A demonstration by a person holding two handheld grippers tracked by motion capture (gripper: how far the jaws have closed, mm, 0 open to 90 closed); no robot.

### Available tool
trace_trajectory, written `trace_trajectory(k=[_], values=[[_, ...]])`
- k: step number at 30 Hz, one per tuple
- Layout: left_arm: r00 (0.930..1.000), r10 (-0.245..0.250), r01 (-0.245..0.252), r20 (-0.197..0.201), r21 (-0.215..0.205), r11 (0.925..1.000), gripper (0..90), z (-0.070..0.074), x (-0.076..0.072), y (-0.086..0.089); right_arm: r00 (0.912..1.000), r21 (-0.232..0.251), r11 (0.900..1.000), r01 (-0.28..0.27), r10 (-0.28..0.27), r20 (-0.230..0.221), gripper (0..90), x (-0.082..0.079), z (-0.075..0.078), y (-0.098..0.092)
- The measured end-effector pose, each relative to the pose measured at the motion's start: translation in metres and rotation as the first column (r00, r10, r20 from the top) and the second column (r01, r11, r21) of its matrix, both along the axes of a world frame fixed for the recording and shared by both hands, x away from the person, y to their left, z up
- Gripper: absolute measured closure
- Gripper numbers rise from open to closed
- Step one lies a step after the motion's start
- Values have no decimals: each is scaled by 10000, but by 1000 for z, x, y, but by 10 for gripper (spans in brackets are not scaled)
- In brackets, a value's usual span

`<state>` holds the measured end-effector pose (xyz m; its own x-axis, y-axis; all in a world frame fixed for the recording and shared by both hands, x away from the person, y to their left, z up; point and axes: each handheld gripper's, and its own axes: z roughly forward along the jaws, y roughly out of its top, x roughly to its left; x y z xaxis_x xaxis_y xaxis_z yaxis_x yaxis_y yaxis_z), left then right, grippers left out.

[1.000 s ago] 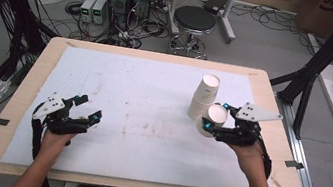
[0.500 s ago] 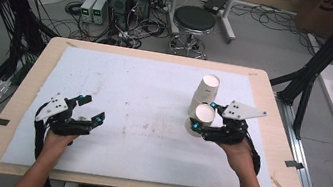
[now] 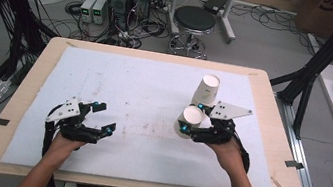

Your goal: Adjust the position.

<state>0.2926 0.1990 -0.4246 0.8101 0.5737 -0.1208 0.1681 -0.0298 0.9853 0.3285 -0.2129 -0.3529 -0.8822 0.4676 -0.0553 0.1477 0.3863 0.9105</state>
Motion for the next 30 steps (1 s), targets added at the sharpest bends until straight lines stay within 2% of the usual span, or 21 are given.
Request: trace_trajectory(k=[2,9,14,20,26,30], values=[[9998,-119,118,135,30,9999,147,2,-2,-6,9996,-35,9996,-270,270,-70,333,-1,-1,9],[9972,-647,638,364,232,9977,147,5,-5,-24,9983,-97,9983,-575,574,-110,333,-2,0,19],[9931,-1113,1104,361,257,9936,152,4,-4,-34,9971,-98,9972,-744,742,-173,332,-5,-1,26],[9836,-1783,1768,255,547,9827,172,3,-4,-51,9949,-12,9953,-964,963,-293,332,-7,-4,33],[9725,-2304,2259,349,1018,9688,171,3,-1,-74,9904,-45,9912,-1322,1319,-420,331,-9,-7,42],[9679,-2472,2417,454,1014,9650,171,3,3,-87,9886,22,9898,-1423,1422,-495,332,-10,-7,44]])
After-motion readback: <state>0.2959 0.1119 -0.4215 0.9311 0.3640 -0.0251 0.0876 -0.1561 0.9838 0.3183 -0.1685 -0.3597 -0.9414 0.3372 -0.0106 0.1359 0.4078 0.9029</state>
